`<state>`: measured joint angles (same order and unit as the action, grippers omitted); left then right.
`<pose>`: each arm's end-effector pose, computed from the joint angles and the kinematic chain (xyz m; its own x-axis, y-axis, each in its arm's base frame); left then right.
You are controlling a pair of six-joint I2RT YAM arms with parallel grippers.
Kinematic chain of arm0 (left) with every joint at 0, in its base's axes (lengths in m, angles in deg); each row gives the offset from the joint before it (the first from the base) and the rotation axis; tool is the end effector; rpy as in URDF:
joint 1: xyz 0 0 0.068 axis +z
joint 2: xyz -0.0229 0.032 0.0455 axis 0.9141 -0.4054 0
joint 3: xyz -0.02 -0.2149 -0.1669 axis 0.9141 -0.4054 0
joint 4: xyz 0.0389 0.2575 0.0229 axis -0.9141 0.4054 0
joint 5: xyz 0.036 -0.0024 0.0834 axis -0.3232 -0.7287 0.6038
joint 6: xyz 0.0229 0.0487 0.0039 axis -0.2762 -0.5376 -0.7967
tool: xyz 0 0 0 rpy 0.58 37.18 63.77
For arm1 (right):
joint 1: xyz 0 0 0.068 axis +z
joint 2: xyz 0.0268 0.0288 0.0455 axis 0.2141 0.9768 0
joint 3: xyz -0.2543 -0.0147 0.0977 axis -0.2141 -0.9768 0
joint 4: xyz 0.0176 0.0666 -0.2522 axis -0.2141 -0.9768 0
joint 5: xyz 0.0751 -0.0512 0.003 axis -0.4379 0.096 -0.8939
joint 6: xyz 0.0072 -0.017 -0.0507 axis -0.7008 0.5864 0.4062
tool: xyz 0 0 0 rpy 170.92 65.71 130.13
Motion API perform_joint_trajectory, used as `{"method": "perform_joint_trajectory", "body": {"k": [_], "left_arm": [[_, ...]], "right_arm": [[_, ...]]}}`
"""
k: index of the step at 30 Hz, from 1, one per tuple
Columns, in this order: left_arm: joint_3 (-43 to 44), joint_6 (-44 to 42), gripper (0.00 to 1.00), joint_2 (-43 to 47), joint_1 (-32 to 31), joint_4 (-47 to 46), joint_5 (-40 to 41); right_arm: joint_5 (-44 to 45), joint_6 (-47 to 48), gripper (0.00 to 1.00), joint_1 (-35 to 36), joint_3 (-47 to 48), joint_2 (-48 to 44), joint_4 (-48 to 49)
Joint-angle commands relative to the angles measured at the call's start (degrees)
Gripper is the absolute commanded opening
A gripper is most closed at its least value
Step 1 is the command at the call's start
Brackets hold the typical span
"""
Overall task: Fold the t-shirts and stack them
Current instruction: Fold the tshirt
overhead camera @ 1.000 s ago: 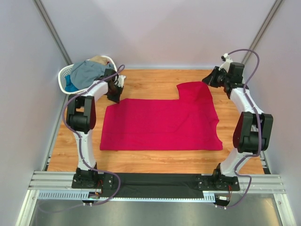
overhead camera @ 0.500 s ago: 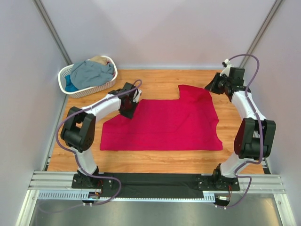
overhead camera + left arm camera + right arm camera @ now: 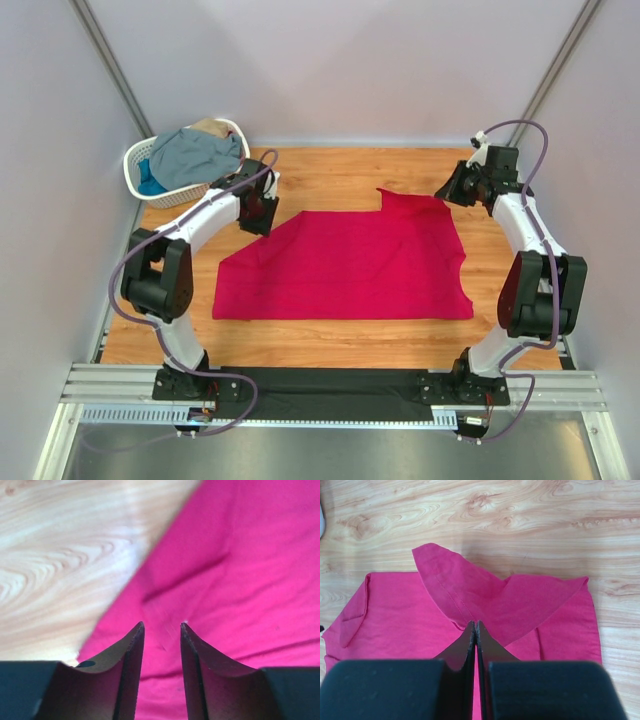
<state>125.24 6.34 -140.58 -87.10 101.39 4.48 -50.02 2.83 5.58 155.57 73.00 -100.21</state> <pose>0.3445 -0.1306 0.2296 -0.8780 0.1850 -0.4415 0.2176 0.9757 -0.0239 0.3675 -0.0286 0.2726 -0.7190 0.2942 -0.6296 -0.0299 0.8920 0.4510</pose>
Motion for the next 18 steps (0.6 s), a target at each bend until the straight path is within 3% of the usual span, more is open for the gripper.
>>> {"method": "perform_joint_trajectory", "body": {"k": [1,13,18], "left_arm": [[1.37,-1.77,0.41,-3.75,4.75,-0.26,-6.36],[0.05,-2.21,0.4,-8.24,6.43,-4.12,-13.22],[-0.3,-1.59,0.38,-9.2,6.43,-4.57,-12.44]], "right_arm": [[-0.3,0.64,0.0,0.19,0.51,-1.11,-0.33],[0.23,1.26,0.0,0.19,1.04,-1.03,-0.68],[0.58,1.61,0.0,0.19,0.87,-0.59,-0.77]]}}
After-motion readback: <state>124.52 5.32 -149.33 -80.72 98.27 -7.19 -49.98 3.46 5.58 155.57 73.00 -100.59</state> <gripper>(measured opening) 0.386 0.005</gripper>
